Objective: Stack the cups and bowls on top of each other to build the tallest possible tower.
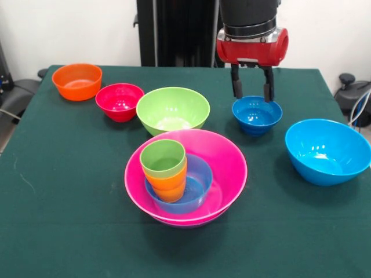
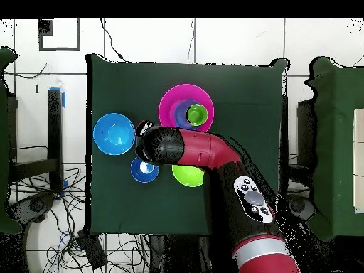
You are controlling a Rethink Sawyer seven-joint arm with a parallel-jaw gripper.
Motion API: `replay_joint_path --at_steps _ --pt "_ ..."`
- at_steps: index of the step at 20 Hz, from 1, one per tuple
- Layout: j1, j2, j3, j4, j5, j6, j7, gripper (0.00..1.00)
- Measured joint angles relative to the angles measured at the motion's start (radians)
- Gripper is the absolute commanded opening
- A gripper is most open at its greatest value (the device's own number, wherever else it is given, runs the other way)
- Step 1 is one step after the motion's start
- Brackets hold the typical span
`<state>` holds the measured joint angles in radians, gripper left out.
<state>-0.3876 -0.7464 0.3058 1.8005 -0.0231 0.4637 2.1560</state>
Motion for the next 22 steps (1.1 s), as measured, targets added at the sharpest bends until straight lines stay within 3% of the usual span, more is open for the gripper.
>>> replay_joint_path --at_steps 12,22 --pt "-0.004 0.014 -0.001 0.029 0.004 -0.014 0.000 1.00" --pt "-0.013 0.048 -0.001 0.034 0.005 -0.103 0.000 1.00"
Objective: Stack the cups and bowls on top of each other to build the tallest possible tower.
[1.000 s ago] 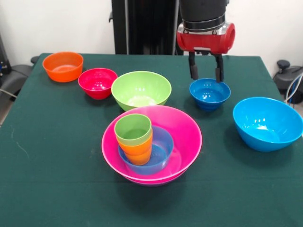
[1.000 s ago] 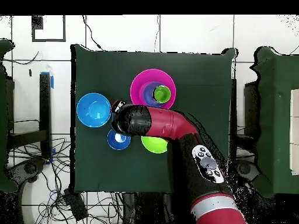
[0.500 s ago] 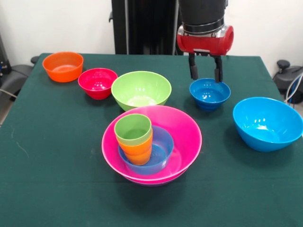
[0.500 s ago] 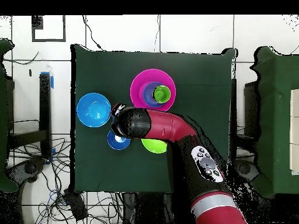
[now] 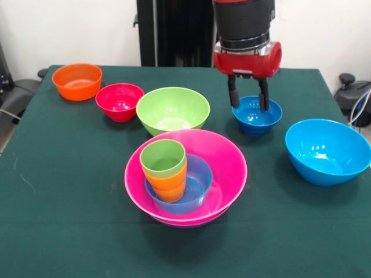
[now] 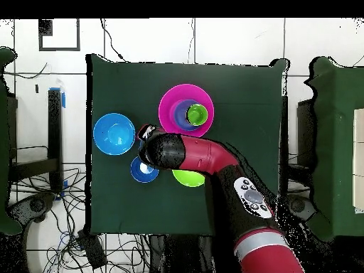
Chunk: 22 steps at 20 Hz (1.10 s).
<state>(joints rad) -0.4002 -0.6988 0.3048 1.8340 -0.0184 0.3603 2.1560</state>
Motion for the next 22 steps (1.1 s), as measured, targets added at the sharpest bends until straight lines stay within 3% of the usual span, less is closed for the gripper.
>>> replay_joint_path --at_steps 8,22 --pt "0.000 0.038 0.000 0.015 0.005 -0.057 0.000 1.00" --pt "0.004 0.041 0.000 0.051 0.033 -0.059 0.000 1.00"
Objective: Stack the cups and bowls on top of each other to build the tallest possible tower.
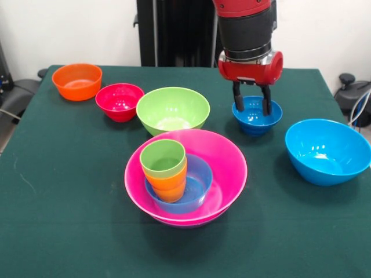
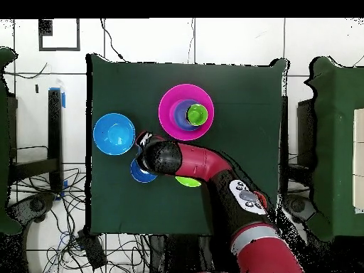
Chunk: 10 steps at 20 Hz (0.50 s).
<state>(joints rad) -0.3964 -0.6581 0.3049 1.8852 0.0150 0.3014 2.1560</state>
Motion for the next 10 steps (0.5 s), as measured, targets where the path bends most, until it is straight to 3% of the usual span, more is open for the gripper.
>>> replay_joint_path --at_steps 10 --pt "0.005 -0.010 0.000 0.032 0.022 -0.009 0.000 1.00"
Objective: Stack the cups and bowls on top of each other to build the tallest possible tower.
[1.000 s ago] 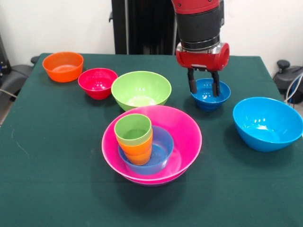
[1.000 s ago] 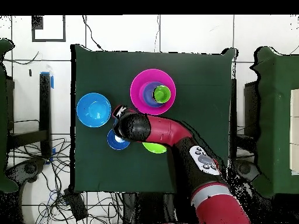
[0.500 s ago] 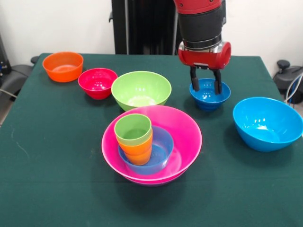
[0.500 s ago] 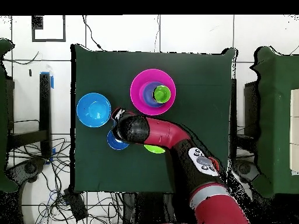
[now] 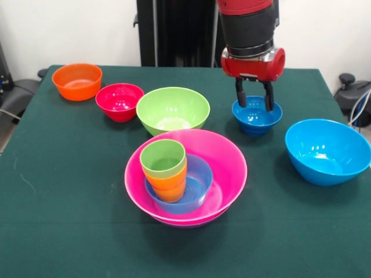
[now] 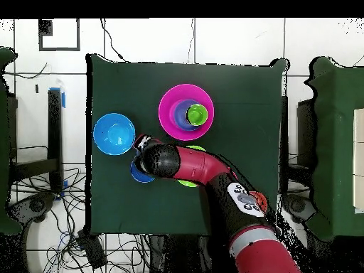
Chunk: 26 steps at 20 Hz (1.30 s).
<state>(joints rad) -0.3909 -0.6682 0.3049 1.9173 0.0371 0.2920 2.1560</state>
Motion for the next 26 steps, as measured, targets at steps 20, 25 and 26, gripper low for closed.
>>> replay_joint_path --at_steps 20,25,26 --pt "0.070 0.005 0.008 0.066 0.095 -0.134 0.000 1.00" --pt "0.083 0.007 0.009 0.071 0.110 -0.155 0.000 1.00" --pt "0.086 0.007 0.009 0.072 0.112 -0.158 0.000 1.00"
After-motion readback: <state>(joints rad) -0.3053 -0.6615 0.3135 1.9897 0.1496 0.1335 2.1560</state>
